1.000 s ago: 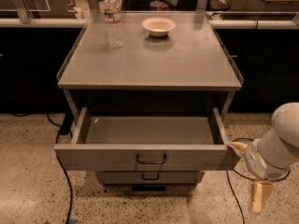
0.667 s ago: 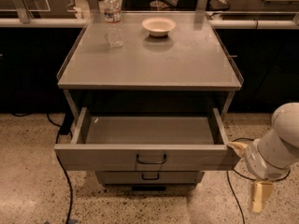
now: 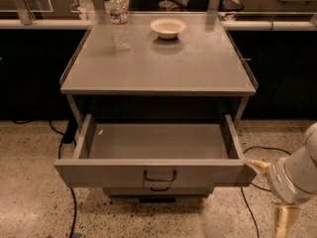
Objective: Close top drawer
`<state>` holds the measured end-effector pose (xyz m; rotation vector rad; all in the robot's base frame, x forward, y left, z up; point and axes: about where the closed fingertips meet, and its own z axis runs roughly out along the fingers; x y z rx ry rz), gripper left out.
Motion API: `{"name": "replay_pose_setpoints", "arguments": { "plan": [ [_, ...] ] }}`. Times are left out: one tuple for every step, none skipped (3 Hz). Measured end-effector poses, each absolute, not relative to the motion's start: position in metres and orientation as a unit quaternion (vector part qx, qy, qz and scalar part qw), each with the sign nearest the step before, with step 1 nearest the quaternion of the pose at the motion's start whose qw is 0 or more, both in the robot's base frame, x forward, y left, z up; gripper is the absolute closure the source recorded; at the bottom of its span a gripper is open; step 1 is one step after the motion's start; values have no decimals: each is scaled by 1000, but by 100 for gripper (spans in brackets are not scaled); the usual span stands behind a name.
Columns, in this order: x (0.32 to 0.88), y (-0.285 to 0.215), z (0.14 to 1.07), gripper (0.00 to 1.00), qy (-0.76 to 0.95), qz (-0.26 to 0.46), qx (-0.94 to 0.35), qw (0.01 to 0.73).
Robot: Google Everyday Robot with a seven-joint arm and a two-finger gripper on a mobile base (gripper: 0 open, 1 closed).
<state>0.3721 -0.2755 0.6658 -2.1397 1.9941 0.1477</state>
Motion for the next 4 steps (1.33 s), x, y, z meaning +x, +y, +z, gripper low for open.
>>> {"name": "replay_pose_setpoints", "arguments": {
  "plan": [
    [363,-280,675,0,667,8,-733,133],
    [363,-280,675,0,667,8,-733,133],
    [352,-277,674,0,667,-3,-734,130],
    [333,-272,672,0,666,-23,-735,124]
  ]
}}
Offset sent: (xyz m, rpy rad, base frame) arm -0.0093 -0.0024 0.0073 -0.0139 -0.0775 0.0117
